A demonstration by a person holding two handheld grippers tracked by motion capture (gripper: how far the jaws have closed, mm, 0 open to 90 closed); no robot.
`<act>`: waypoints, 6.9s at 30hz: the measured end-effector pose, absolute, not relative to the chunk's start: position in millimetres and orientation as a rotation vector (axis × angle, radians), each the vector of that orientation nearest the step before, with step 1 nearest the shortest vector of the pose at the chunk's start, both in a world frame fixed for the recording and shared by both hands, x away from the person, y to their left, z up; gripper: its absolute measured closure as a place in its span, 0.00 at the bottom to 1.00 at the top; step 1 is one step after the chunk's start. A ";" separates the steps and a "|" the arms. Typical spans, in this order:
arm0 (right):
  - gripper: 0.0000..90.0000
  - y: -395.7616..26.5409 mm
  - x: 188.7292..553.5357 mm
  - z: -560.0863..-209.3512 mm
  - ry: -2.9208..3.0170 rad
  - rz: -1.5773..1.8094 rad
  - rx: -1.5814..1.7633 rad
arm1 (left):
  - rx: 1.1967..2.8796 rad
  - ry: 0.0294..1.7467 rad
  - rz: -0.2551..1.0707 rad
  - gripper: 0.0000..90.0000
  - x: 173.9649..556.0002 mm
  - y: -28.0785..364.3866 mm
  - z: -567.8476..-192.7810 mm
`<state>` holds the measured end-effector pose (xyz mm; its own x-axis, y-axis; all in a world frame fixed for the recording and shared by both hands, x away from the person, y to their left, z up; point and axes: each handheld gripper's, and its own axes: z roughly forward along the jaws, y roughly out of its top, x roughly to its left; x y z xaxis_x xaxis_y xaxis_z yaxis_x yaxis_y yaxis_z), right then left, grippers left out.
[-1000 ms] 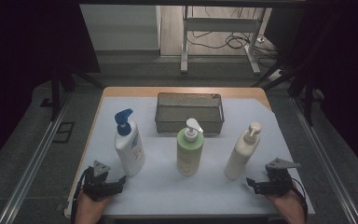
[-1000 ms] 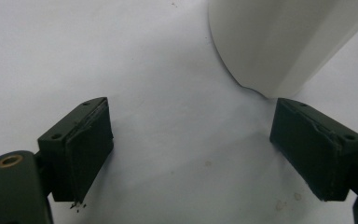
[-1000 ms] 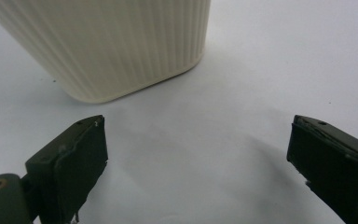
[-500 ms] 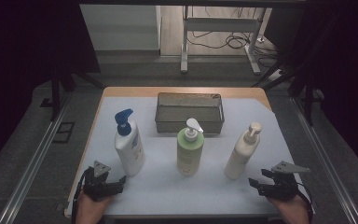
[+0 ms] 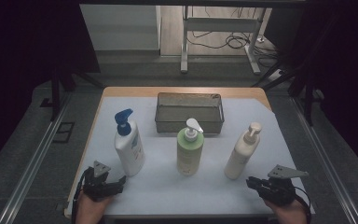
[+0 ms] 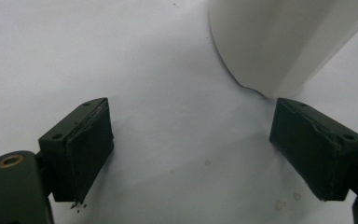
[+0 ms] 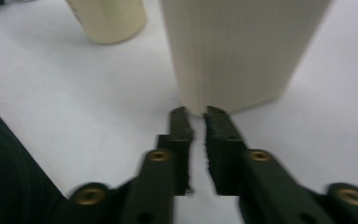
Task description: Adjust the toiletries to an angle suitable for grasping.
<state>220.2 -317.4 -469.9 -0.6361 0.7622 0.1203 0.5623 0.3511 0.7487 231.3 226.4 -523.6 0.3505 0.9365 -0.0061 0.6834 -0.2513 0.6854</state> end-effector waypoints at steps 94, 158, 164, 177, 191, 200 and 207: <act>0.99 -320.3 238.8 -482.1 2.167 1.024 1.306 | 2.020 1.407 0.549 0.15 231.2 226.4 -523.7; 0.25 -340.3 272.2 -417.4 2.141 1.032 1.291 | 2.023 1.406 0.548 0.15 231.4 226.7 -523.7; 0.25 -337.5 279.4 -415.1 2.136 1.034 1.292 | 2.023 1.407 0.548 0.14 231.4 226.7 -523.8; 0.28 -326.7 295.8 -412.5 2.115 1.047 1.306 | 2.023 1.406 0.550 0.15 231.3 226.6 -523.8; 0.38 -321.0 304.2 -412.7 2.144 1.010 1.305 | 2.023 1.406 0.549 0.15 231.3 226.7 -523.8; 0.40 -322.9 304.9 -409.5 2.174 1.002 1.311 | 2.023 1.407 0.548 0.14 231.4 226.8 -523.7; 0.41 -322.1 303.3 -404.5 2.189 0.990 1.309 | 2.023 1.407 0.548 0.14 231.4 226.8 -523.7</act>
<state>303.3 -322.1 -404.5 -0.4792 0.8775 0.0165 0.5918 0.3092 0.7444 231.4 226.8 -523.7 0.3507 0.9365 -0.0071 0.6853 -0.2514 0.6835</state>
